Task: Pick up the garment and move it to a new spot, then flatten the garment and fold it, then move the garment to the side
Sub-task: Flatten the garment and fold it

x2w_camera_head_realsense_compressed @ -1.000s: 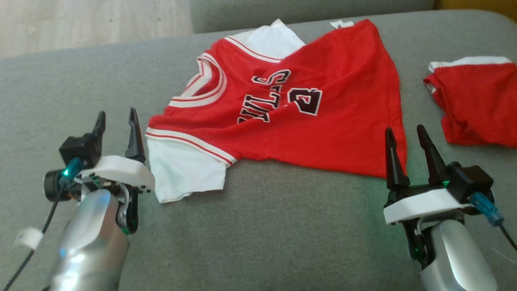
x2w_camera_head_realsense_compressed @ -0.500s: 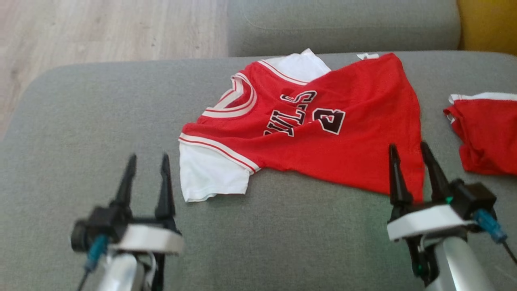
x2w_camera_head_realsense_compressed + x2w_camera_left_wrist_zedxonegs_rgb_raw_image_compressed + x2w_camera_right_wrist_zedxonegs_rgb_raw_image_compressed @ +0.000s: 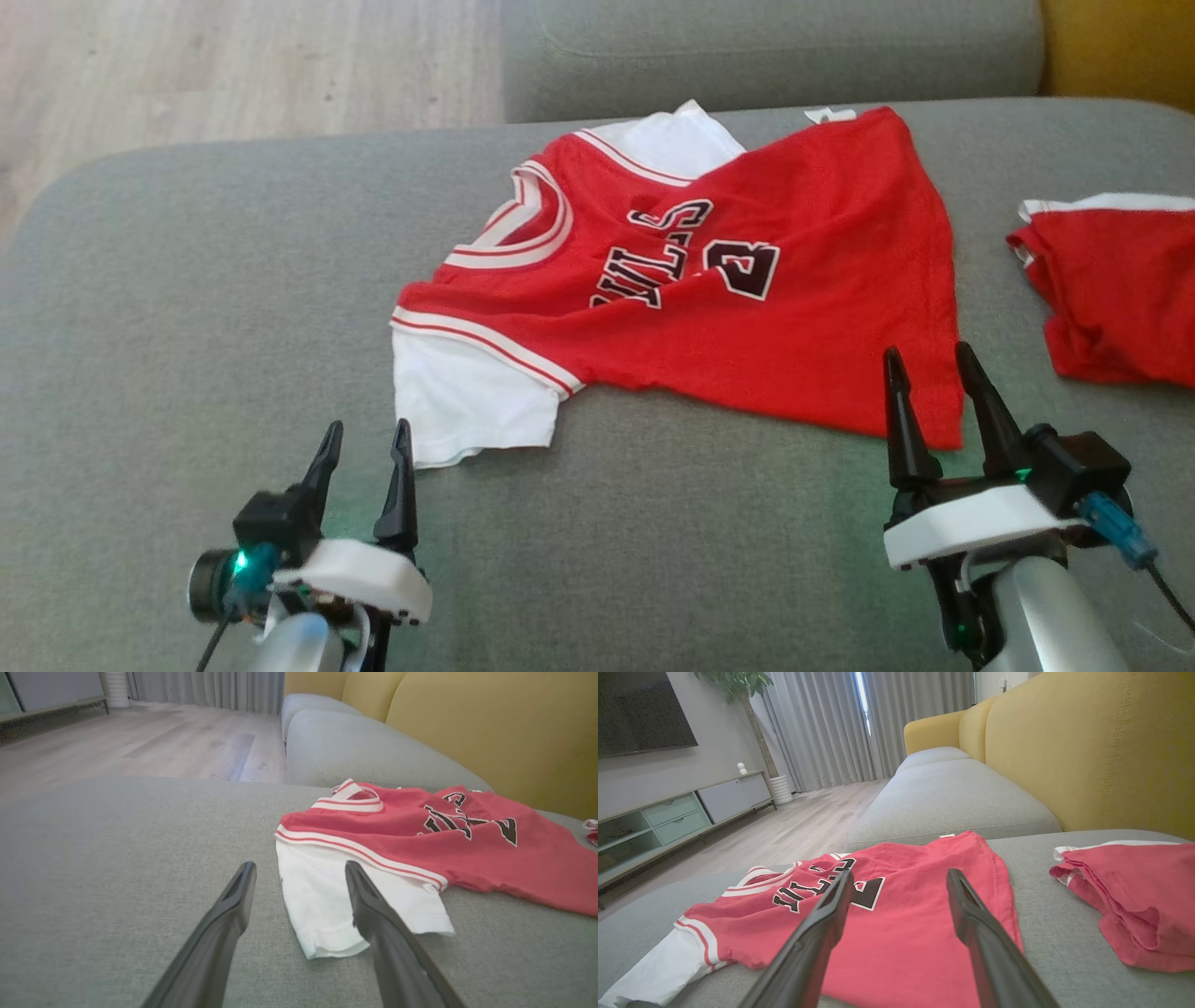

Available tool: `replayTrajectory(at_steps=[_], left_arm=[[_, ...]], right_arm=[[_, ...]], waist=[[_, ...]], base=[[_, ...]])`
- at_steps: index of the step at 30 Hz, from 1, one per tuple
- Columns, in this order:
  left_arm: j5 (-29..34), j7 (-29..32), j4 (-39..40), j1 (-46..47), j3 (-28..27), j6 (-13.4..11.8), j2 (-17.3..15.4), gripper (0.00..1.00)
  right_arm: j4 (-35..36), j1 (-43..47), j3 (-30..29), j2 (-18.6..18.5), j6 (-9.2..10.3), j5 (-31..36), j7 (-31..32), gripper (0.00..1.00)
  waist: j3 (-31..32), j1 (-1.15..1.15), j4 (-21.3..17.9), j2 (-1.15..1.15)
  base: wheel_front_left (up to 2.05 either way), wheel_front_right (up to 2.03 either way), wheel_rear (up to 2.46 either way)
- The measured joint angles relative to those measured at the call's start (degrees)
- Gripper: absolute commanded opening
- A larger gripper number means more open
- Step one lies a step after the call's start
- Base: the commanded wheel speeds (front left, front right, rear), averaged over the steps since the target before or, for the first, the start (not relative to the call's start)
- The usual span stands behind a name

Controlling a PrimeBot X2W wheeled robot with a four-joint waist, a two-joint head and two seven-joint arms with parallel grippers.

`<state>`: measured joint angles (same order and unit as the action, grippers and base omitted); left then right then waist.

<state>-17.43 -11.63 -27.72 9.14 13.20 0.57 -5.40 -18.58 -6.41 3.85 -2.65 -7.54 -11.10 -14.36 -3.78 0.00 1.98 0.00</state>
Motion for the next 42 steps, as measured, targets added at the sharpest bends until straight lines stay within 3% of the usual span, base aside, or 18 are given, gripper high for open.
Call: replayTrajectory(at_steps=[12, 20, 21, 22, 23, 26, 34, 42], left_arm=[[-1.75, 7.58, -12.63, 6.41, 0.30, -1.88, 0.85, 1.00], [-1.75, 9.90, -15.44, 9.82, 1.15, -2.07, 0.79, 1.00], [-1.76, 10.13, -15.71, 9.93, 1.21, -2.07, 0.79, 0.70], [-1.76, 10.13, -15.85, 10.04, 1.24, -2.05, 0.79, 0.25], [-1.76, 10.12, -15.95, 10.23, 1.29, -2.00, 0.78, 0.00], [-1.80, 9.12, -16.06, 10.56, 1.31, -2.00, 0.78, 0.00], [-2.77, -1.13, -11.00, 10.49, -0.57, -2.10, 0.68, 0.00], [-2.72, -2.65, -4.88, 9.91, -1.57, -2.07, 0.70, 0.00]], right_arm=[[-0.07, -1.30, 0.09, 0.00, 0.00, 0.00, 0.00, 1.00], [0.04, -1.83, -0.42, 0.00, 0.00, 0.00, 0.00, 1.00], [0.03, -1.83, -0.46, 0.00, 0.00, 0.00, 0.00, 1.00], [-0.01, -1.86, -0.49, 0.00, 0.00, 0.00, 0.00, 1.00], [-0.08, -1.90, -0.51, 0.00, 0.00, 0.00, 0.00, 1.00], [-1.03, -2.36, -0.62, 0.00, 0.00, 0.00, -0.01, 1.00], [-7.28, -2.49, -4.74, 0.01, 0.00, 0.40, 2.71, 1.00], [-13.44, -2.58, -7.38, 0.02, 0.00, 0.20, 7.34, 1.00]], waist=[[-3.06, 0.00, -3.11, 0.00], [-4.38, 0.00, -4.00, 0.00], [-4.43, 0.00, -4.05, 0.00], [-4.46, 0.00, -4.10, 0.00], [-4.47, 0.00, -4.14, 0.00], [-4.34, -0.01, -4.20, 0.00], [-3.32, -0.01, -4.09, 0.00], [-2.51, 0.00, -3.42, 0.00]], base=[[0.00, 0.00, 0.00], [0.00, 0.00, 0.00], [0.00, 0.00, 0.00], [0.00, 0.00, 0.00], [0.00, 0.00, 0.00], [0.00, 0.00, 0.00], [0.00, 0.00, 0.00], [0.00, 0.00, 0.00]])
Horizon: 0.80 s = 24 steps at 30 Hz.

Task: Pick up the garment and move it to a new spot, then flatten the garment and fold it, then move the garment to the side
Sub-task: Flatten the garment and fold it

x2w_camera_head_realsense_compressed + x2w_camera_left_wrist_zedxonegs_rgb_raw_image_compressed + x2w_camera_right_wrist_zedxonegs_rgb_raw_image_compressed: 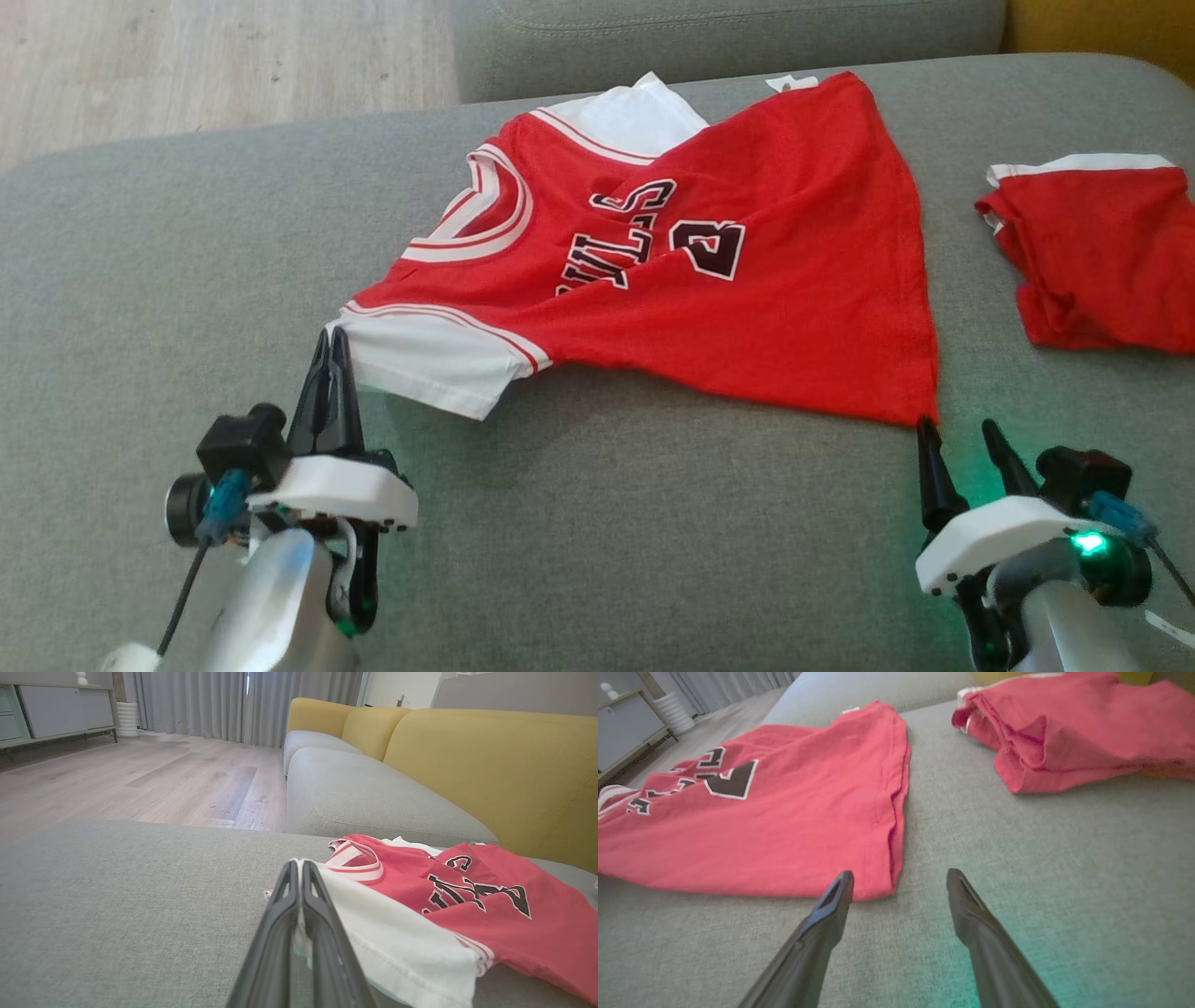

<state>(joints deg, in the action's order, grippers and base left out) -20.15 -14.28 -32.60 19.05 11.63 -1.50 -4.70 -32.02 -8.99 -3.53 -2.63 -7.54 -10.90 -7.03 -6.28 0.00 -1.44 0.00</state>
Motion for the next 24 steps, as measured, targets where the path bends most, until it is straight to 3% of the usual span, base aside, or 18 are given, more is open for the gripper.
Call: replayTrajectory(at_steps=[14, 19, 20, 21, 22, 24], left_arm=[[1.82, -0.01, 5.19, -2.04, -0.22, 0.77, 0.58, 0.00], [2.08, -0.01, 5.68, -2.04, -0.55, 1.00, 0.78, 0.00], [2.15, -0.01, 5.76, -2.04, -0.62, 1.00, 0.82, 0.00], [2.32, -0.01, 5.83, -2.04, -0.66, 1.00, 0.86, 0.00], [2.56, -0.01, 5.86, -2.04, -0.70, 1.01, 0.87, 0.00], [2.57, -0.01, 5.86, -2.04, -0.85, 1.02, 0.92, 0.00]], right_arm=[[-14.14, -9.03, -0.83, -0.11, 0.00, -3.35, 3.01, 1.00], [-18.44, -12.71, 1.67, -0.91, 0.00, -6.98, 4.02, 1.00], [-19.00, -13.12, 2.11, -1.04, 0.00, -7.33, 4.01, 0.64], [-19.46, -13.42, 2.70, -1.21, 0.00, -7.71, 3.99, 0.07], [-19.98, -13.75, 3.19, -1.40, 0.00, -8.31, 3.78, 0.00], [-20.92, -14.19, 3.94, -1.52, 0.01, -9.46, 3.02, 0.00]], waist=[[-1.06, 0.00, 2.20, 0.00], [-1.37, 0.00, 2.58, 0.00], [-1.39, 0.00, 2.57, 0.00], [-1.39, 0.00, 2.55, 0.00], [-1.36, 0.00, 2.50, 0.00], [-1.21, 0.00, 2.34, 0.00]], base=[[0.00, 0.00, 0.00], [0.00, 0.00, 0.00], [0.00, 0.00, 0.00], [0.00, 0.00, 0.00], [0.00, 0.00, 0.00], [0.00, 0.00, 0.00]])
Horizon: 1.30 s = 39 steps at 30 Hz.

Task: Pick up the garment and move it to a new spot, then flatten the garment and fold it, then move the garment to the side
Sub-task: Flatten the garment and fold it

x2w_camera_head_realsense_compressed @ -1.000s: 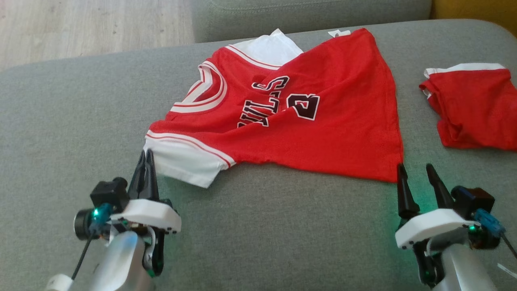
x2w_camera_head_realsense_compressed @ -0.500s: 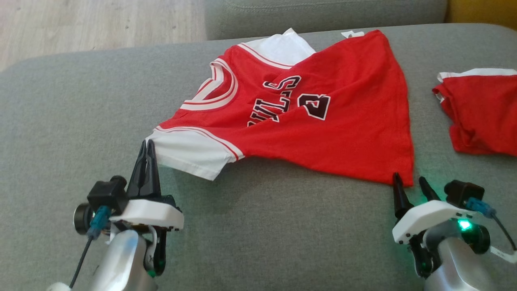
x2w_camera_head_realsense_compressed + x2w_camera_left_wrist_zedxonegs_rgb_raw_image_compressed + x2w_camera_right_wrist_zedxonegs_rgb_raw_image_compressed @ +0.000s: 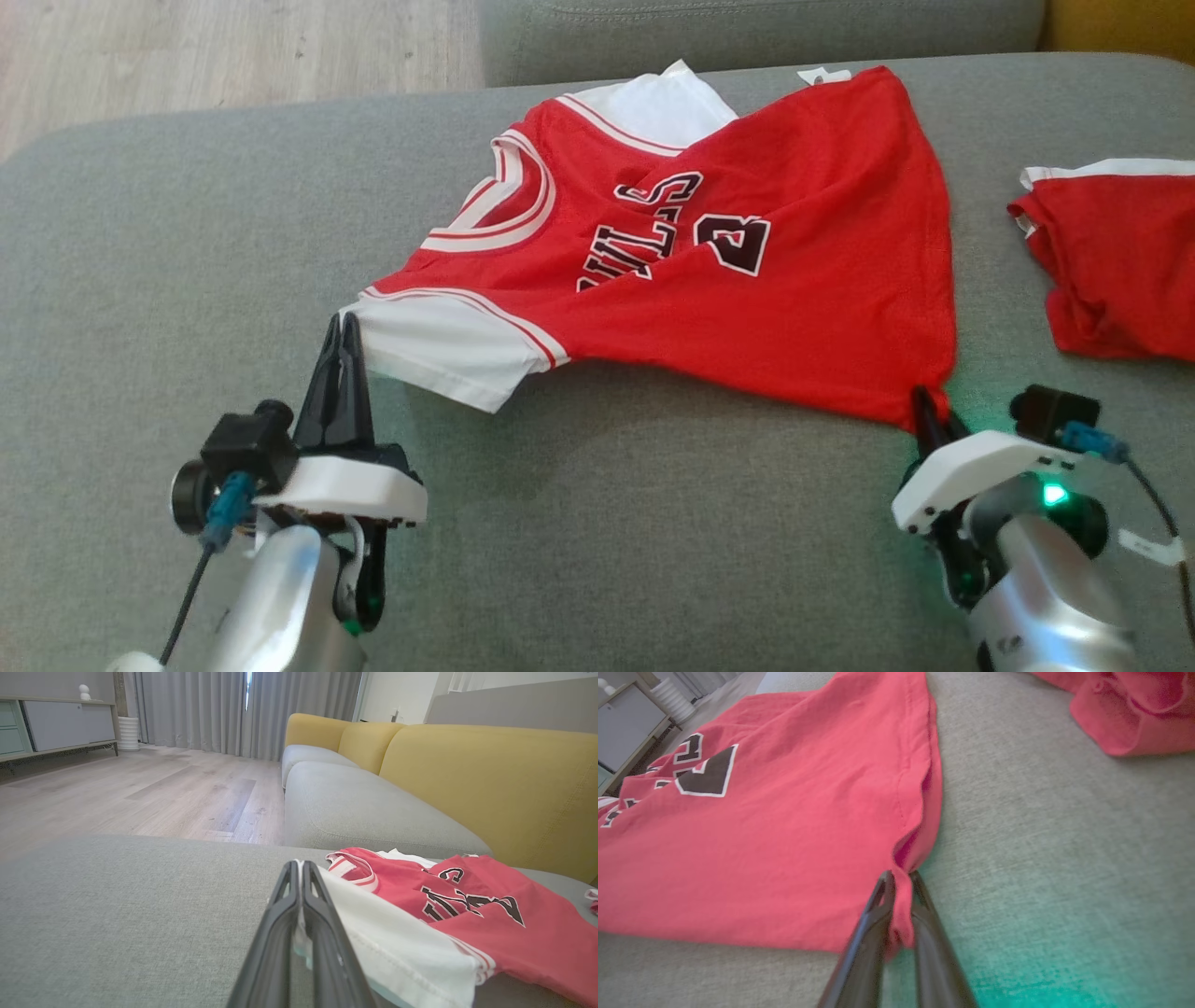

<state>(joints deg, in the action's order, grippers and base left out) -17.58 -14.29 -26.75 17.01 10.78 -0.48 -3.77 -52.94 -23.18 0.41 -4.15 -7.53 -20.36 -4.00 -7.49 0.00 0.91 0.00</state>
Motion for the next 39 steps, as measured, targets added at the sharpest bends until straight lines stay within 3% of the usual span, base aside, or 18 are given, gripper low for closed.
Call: replayTrajectory(at_steps=[6, 11, 16, 25, 32, 39], left_arm=[[-0.77, 0.00, 1.21, -0.19, -2.10, 1.04, 0.38, 0.00], [-2.32, 0.00, 4.22, -0.93, -4.15, 2.21, 0.63, 0.00], [-5.54, -0.02, 9.68, -0.60, -7.13, 3.60, 0.89, 0.00], [-10.81, -0.23, 24.84, 6.92, -10.23, 4.52, 1.10, 0.00], [-13.19, 3.60, 38.12, 10.09, -11.47, 2.44, 1.12, 0.00], [-13.93, 11.84, 46.49, 12.48, -11.56, -1.66, 0.73, 0.00]], right_arm=[[0.07, -0.03, 4.03, 0.65, -0.01, -1.51, -4.23, 0.00], [6.53, -0.06, 6.00, 0.76, -0.01, -2.15, -6.25, 0.00], [16.75, -0.22, 7.21, -0.32, -0.01, 0.02, -6.52, 0.00], [39.42, -5.31, 9.88, -8.92, -0.01, 0.77, -1.65, 0.00], [51.24, -6.99, 9.81, -11.87, -0.01, 0.77, 3.87, 0.00], [61.41, -6.86, 4.14, -11.22, 0.00, 0.69, 12.69, 0.00]], waist=[[1.34, 0.00, -0.94, 0.00], [3.00, 0.00, -1.85, 0.00], [4.99, 0.00, -2.83, 0.00], [8.49, 0.00, -4.13, 0.00], [9.42, 0.01, -4.91, 0.00], [8.25, 0.01, -5.10, 0.00]], base=[[0.00, 0.00, 0.00], [0.00, 0.00, 0.00], [0.00, 0.00, 0.00], [0.00, 0.00, 0.00], [0.00, 0.00, 0.00], [0.00, 0.00, 0.00]])
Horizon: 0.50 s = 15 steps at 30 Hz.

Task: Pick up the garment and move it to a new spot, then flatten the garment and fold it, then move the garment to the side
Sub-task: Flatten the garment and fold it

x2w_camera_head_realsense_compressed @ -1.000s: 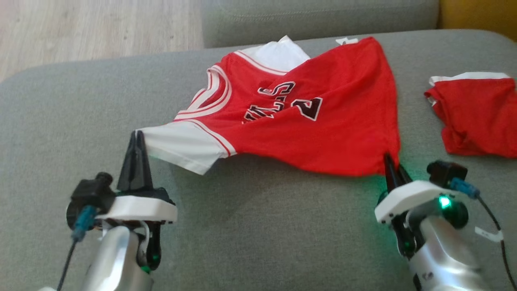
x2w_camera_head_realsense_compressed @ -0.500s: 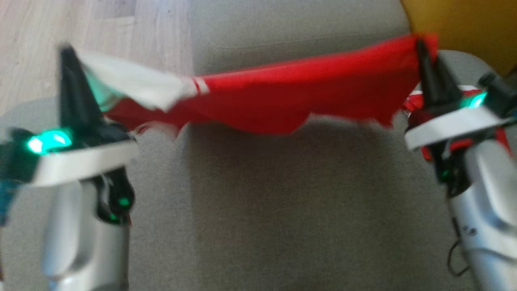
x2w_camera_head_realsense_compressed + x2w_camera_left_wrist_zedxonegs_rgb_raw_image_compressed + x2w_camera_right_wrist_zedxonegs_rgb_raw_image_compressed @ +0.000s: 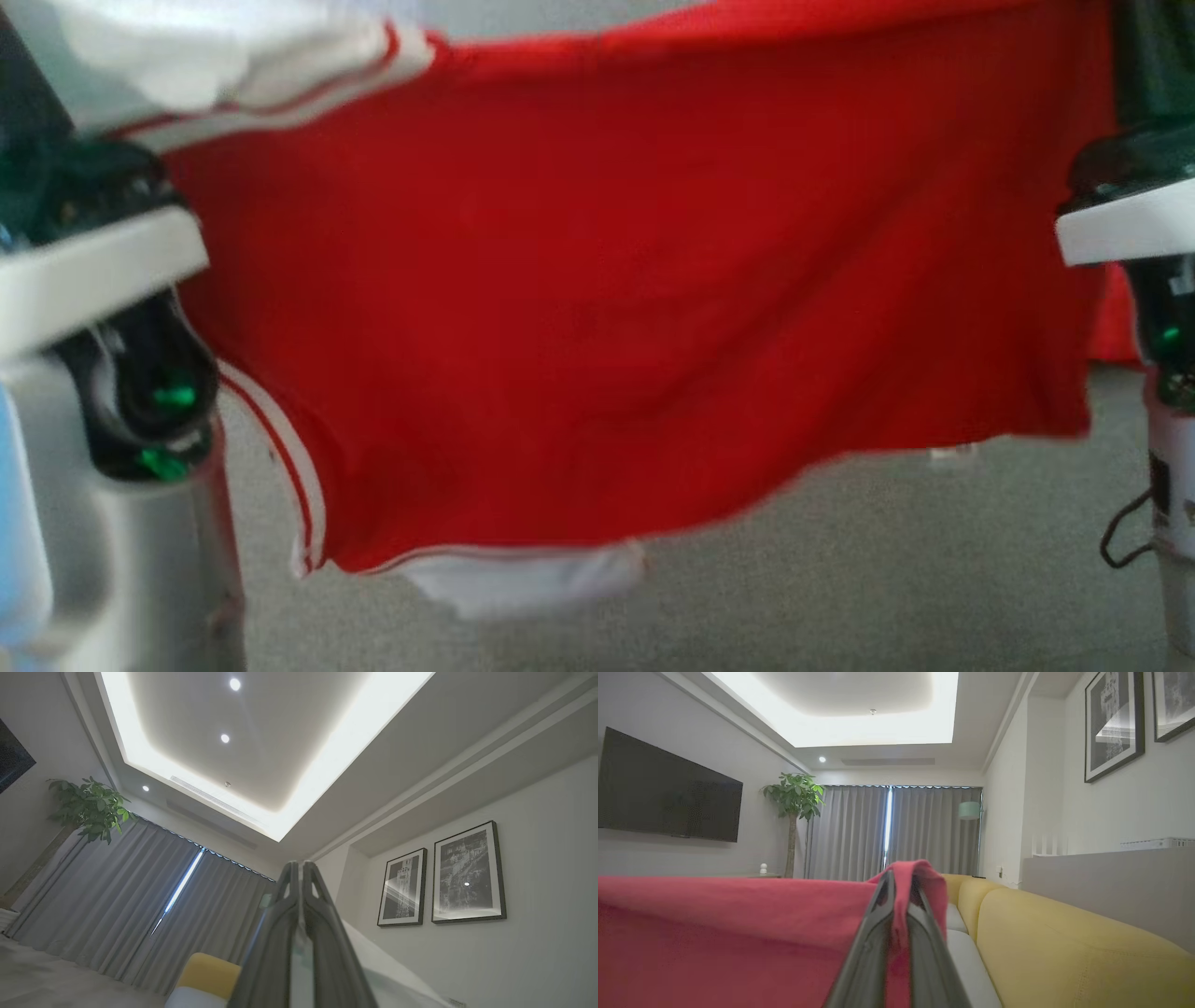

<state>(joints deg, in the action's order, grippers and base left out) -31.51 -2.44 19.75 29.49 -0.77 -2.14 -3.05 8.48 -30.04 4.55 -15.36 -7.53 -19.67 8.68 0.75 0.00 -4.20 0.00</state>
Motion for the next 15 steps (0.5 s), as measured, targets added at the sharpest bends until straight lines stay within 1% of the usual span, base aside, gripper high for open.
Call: replayTrajectory(at_steps=[3, 6, 8, 10, 13, 15], left_arm=[[0.21, 3.32, -1.57, 3.36, -0.09, -0.96, -1.19, 0.00], [-0.41, 6.05, -7.69, 8.50, -0.47, -1.42, -2.16, 0.00], [0.15, 7.55, -13.55, 13.36, 0.11, -0.75, -3.86, 0.00], [0.43, 7.69, -20.35, 19.78, 0.44, -0.16, -5.26, 0.00], [1.53, 7.58, -30.85, 30.50, 0.87, 0.92, -6.45, 0.00], [3.14, 5.83, -37.63, 37.88, 1.49, 2.23, -7.40, 0.00]], right_arm=[[1.47, 0.02, -1.43, 0.57, -0.01, 0.19, 4.14, 0.00], [0.08, -0.96, -1.91, 0.99, -0.01, -0.12, 7.27, 0.00], [-3.47, -4.35, -1.36, 0.88, -0.01, -0.76, 8.58, 0.00], [-8.42, -10.32, -0.08, -0.31, -0.01, -0.96, 8.54, 0.00], [-17.15, -22.32, 3.34, -2.86, -0.01, -0.98, 6.76, 0.00], [-23.76, -30.72, 3.64, -2.97, -0.01, -1.43, 4.43, 0.00]], waist=[[-1.49, 0.00, 0.06, 0.00], [-4.23, 0.00, 0.21, 0.00], [-6.64, -0.01, 0.33, 0.00], [-9.42, -0.02, 0.49, 0.00], [-14.01, -0.02, 0.77, 0.00], [-17.11, -0.03, 1.02, 0.01]], base=[[0.00, 0.00, 0.00], [0.00, 0.00, 0.00], [0.00, 0.00, 0.00], [0.00, 0.00, 0.00], [0.00, 0.00, 0.00], [0.00, 0.00, 0.00]])
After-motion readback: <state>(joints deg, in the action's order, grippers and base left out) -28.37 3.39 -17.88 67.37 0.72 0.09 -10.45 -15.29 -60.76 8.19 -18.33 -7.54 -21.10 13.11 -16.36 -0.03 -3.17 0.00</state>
